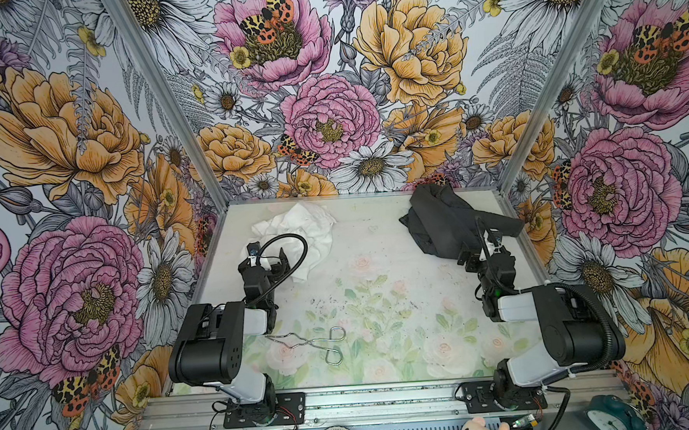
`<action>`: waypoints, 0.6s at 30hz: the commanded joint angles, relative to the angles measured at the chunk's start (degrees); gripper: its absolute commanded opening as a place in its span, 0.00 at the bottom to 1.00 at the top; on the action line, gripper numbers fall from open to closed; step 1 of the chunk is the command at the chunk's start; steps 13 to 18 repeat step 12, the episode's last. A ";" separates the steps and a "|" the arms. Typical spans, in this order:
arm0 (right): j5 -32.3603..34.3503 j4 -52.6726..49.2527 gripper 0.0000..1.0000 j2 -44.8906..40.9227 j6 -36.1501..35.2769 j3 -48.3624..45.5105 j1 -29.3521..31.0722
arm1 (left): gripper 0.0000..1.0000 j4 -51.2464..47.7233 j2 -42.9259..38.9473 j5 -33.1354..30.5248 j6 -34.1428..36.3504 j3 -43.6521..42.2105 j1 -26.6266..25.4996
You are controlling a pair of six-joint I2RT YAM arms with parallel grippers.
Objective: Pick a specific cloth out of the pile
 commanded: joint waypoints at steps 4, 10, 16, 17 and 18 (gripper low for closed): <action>1.21 -0.91 0.99 -0.36 -0.84 0.64 0.43 | 0.99 -0.53 -0.25 -1.60 1.59 0.19 -0.40; 1.27 -0.86 1.00 -0.36 -0.81 0.58 0.37 | 0.99 -0.92 -0.23 -0.56 1.45 0.40 0.01; 1.27 -0.88 0.99 -0.37 -0.81 0.58 0.36 | 0.99 -0.38 -0.35 -1.36 1.78 0.10 -0.53; 1.27 -0.88 0.99 -0.37 -0.81 0.58 0.36 | 0.99 -0.38 -0.35 -1.36 1.78 0.10 -0.53; 1.27 -0.88 0.99 -0.37 -0.81 0.58 0.36 | 0.99 -0.38 -0.35 -1.36 1.78 0.10 -0.53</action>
